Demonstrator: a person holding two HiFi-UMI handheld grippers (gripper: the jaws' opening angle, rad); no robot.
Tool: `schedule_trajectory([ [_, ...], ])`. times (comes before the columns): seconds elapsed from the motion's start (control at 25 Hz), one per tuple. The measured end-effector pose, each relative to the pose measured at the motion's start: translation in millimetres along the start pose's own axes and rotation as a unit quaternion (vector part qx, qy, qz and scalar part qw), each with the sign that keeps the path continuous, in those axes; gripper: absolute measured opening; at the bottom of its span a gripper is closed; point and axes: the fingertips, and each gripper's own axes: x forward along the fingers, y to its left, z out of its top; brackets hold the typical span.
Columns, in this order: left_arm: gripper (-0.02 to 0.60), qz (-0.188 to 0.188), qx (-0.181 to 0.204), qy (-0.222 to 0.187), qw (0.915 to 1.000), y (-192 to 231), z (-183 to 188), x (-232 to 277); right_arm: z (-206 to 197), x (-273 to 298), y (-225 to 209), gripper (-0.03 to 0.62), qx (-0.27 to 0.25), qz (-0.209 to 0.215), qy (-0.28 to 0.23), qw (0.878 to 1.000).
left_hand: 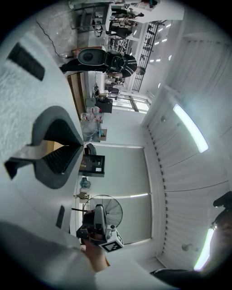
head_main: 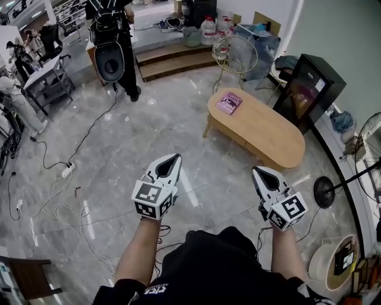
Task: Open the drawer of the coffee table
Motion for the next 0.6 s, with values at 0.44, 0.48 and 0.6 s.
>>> schedule_trajectory([
  [0.44, 0.000, 0.016, -0.033, 0.027, 0.9990, 25, -36, 4, -31, 26, -3, 0.005, 0.005, 0.011, 0.046, 0.999],
  [0.48, 0.001, 0.017, -0.033, 0.030, 0.9989, 27, -38, 7, -34, 30, -5, 0.005, 0.007, 0.015, 0.047, 0.999],
  [0.6, 0.000, 0.028, -0.036, 0.033, 0.9984, 42, -38, 19, -42, 46, -14, 0.005, 0.016, 0.023, 0.047, 0.998],
])
